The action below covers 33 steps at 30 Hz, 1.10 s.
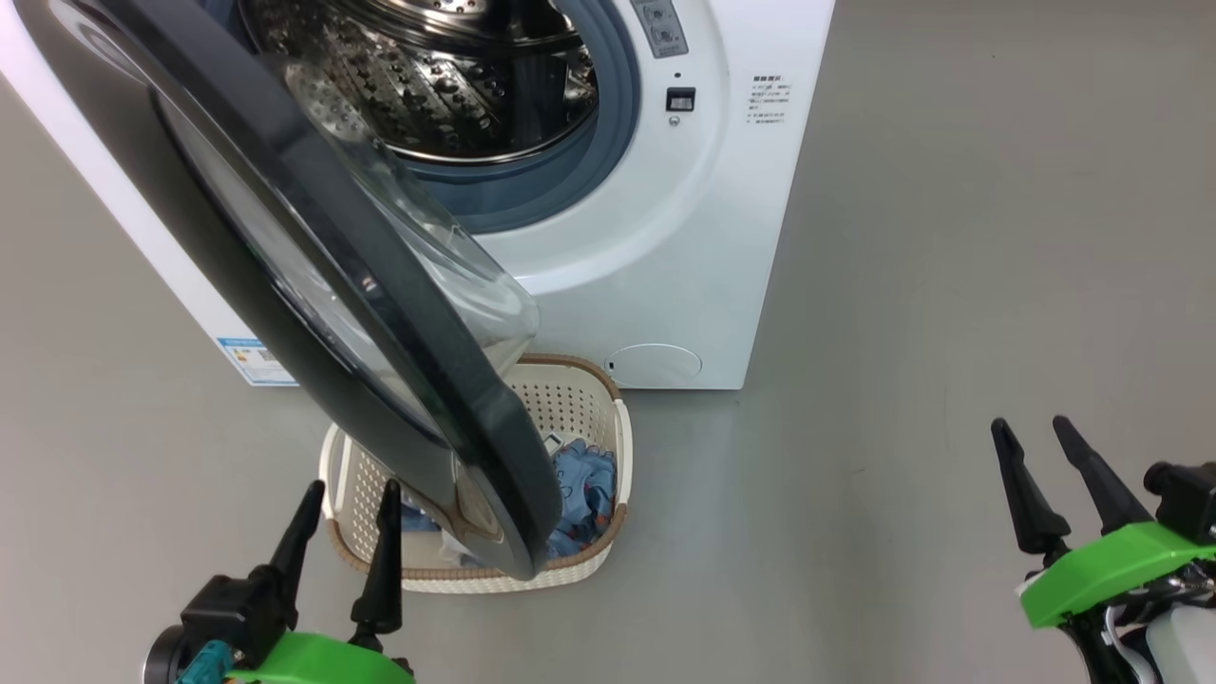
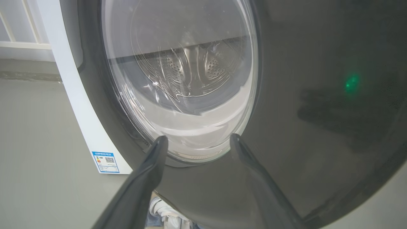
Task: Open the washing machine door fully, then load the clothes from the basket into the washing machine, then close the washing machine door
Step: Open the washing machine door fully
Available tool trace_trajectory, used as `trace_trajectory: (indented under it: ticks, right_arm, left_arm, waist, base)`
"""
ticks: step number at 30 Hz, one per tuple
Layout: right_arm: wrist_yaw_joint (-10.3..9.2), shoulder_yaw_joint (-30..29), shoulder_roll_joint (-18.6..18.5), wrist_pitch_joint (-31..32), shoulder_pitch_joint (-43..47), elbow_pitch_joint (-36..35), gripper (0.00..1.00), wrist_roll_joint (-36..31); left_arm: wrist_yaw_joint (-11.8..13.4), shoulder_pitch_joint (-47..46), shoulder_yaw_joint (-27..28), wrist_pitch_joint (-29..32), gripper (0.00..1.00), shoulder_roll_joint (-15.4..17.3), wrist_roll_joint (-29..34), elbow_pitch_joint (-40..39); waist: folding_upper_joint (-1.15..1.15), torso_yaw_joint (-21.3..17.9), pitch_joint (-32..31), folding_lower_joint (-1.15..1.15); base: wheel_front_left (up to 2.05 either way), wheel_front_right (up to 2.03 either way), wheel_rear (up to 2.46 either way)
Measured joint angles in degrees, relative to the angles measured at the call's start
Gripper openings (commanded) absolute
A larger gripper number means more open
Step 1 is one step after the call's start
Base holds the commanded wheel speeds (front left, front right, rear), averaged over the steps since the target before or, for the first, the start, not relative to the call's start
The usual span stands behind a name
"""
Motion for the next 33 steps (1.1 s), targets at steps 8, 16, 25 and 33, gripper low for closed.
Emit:
trace_trajectory:
  ticks: [8,16,25,33]
  right_arm:
    - [0.0,-1.93,1.96,0.0,2.07,0.78,1.0,-3.5]
    - [0.0,-2.81,2.45,0.0,2.4,0.83,1.0,-4.86]
    - [0.0,-3.59,2.67,0.0,2.79,0.8,1.0,-5.05]
    - [0.0,-3.96,2.96,0.0,3.59,0.76,1.0,-5.39]
  left_arm:
    - [0.0,-0.01,-0.1,0.0,1.0,0.01,0.0,0.24]
    - [0.0,-0.02,0.18,0.0,0.83,0.01,0.0,0.37]
    - [0.0,-0.04,0.9,0.0,0.0,0.0,-1.33,-1.72]
    - [0.22,-0.18,4.49,0.0,0.0,0.01,-4.23,-9.84]
  waist:
    - [0.0,0.21,0.29,0.0]
    - [0.0,0.24,0.34,0.0]
    - [0.0,0.34,-0.53,0.0]
    - [0.0,0.93,-1.43,0.0]
  base:
    - [0.0,0.0,0.0]
    - [0.0,0.0,0.0]
    - [0.0,0.0,0.0]
    - [0.0,0.0,0.0]
